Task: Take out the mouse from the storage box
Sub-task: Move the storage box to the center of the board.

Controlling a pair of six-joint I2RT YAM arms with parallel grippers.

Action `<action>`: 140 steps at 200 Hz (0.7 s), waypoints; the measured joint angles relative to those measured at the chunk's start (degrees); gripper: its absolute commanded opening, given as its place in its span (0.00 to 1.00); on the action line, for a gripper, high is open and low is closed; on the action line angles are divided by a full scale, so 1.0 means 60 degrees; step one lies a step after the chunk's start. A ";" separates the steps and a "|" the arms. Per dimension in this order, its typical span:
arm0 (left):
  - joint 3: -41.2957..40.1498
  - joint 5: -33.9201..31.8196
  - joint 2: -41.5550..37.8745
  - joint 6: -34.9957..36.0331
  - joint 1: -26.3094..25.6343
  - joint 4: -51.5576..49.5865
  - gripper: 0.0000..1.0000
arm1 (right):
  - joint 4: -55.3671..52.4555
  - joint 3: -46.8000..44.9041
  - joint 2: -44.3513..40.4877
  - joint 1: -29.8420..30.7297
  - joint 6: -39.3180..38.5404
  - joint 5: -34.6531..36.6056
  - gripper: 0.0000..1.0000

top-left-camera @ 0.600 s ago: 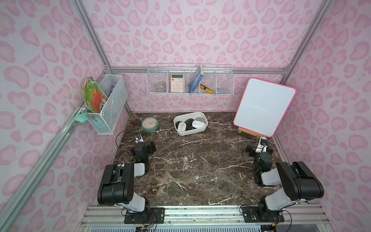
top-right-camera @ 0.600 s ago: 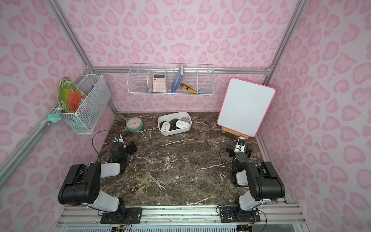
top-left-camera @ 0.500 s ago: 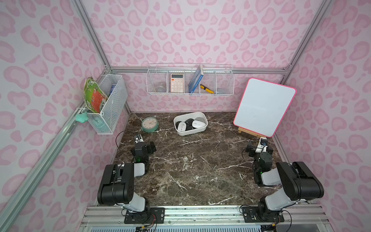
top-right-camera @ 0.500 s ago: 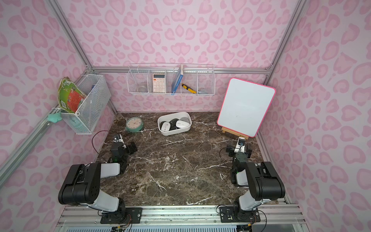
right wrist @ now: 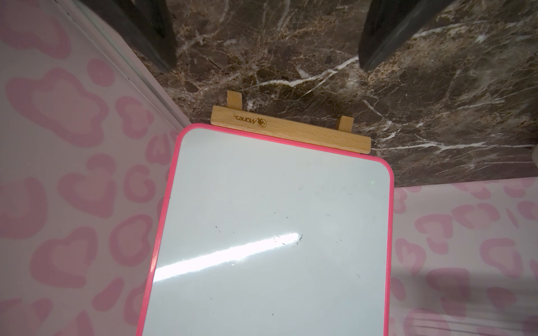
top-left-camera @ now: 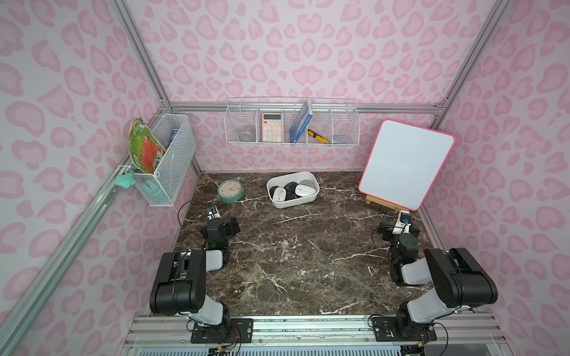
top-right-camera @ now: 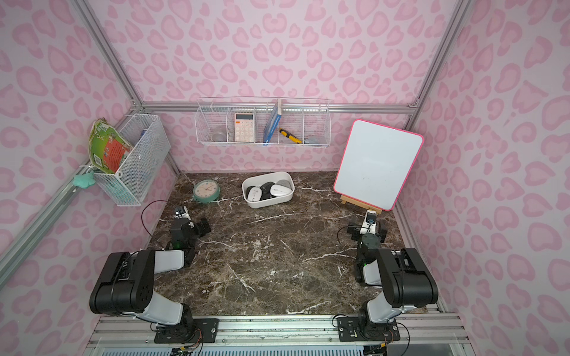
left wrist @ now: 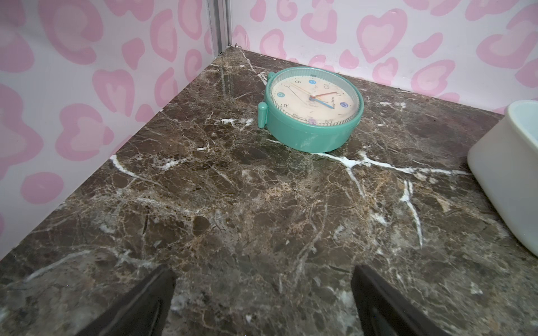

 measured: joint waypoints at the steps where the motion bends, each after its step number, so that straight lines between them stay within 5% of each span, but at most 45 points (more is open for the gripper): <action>1: -0.0004 0.0000 0.0000 0.0000 0.0000 0.0000 0.99 | 0.0000 -0.0004 0.0000 0.0000 0.0000 0.0000 1.00; 58: 0.0153 -0.0586 -0.1967 0.0510 -0.1326 -0.1290 0.99 | -0.0222 -0.0521 -0.1800 0.0984 -0.1086 -0.0670 1.00; 94: 0.0015 -0.0969 -0.3818 0.0415 -0.2681 -0.2014 0.99 | -0.2484 0.0627 -0.3872 0.2146 -0.1741 -0.1100 1.00; 115: 0.0565 -0.0969 -0.4594 -0.0699 -0.2750 -0.2892 0.99 | -0.4087 0.1399 -0.4907 0.2215 -0.0831 -0.1024 1.00; 140: 0.2419 -0.1093 -0.4568 -0.2590 -0.2787 -0.4929 0.99 | -0.6288 0.2178 -0.6087 0.1894 0.1687 -0.0437 1.00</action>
